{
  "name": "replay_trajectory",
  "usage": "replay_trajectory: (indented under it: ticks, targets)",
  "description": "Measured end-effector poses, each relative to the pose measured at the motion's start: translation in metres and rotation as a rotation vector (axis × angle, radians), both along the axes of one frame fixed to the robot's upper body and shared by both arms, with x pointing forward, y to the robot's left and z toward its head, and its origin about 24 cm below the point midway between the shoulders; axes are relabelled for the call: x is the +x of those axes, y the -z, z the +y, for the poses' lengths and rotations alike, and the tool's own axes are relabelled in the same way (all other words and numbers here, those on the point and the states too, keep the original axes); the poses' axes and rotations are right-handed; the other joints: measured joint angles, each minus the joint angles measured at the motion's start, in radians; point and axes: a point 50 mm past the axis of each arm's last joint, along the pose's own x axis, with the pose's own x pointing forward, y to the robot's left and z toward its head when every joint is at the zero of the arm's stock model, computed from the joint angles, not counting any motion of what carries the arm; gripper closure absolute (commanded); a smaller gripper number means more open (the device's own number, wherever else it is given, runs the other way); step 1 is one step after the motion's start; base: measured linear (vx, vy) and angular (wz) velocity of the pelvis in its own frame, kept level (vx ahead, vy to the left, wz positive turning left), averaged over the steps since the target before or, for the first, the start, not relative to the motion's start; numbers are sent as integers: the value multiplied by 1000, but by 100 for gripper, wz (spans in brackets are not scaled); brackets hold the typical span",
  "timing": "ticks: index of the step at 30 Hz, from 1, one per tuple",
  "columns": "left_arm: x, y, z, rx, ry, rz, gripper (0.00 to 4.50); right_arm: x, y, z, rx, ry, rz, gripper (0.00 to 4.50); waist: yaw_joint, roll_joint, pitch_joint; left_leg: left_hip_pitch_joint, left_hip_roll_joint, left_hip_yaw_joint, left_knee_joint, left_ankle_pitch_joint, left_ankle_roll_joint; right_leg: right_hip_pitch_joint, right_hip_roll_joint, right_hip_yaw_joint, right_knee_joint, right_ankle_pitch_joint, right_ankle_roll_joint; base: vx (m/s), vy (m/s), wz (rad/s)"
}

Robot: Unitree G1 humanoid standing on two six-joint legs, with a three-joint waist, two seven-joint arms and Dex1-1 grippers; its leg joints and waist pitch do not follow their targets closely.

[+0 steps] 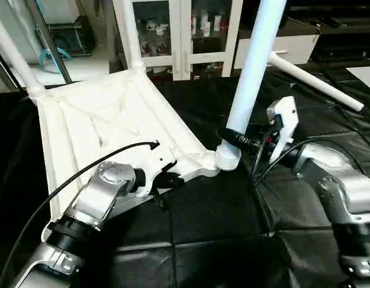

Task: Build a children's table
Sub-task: Insert table leg to table base

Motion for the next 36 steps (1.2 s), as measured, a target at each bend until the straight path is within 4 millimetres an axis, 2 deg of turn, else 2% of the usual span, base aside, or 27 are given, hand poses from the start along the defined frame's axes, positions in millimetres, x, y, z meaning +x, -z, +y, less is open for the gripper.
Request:
replay_trajectory:
  ticks: [4,8,11,14,24,36]
  targets:
    - [-6,-1,-2,7,25,14,450,2,4,2,-5,-50,40,268,6,-2,1,0,0,0,1,0,0,0,0,0,1,0,0,0,0,0]
    - [-13,-2,-8,12,84,26,450,4,6,8,-25,-112,59,268,25,-6,1,-1,1,0,3,0,0,0,0,0,1,0,0,0,0,0]
    - [-15,-3,-10,14,98,25,450,6,9,11,-44,-134,75,268,29,-11,1,-1,2,3,4,1,1,0,-1,0,2,0,0,0,0,0]
    - [-16,-3,-11,19,100,26,450,7,12,9,-61,-139,92,268,29,-16,1,-1,2,4,5,1,1,1,-1,1,2,1,-1,0,0,0]
    - [-17,-3,-10,29,101,25,450,7,15,3,-118,-175,129,268,27,-18,0,-1,2,4,5,1,1,1,-1,0,1,2,-3,0,0,0]
    - [-17,-2,-11,40,99,24,450,17,28,7,-56,-75,143,268,23,-21,-2,1,2,5,6,1,0,4,-1,0,1,2,-4,0,0,0]
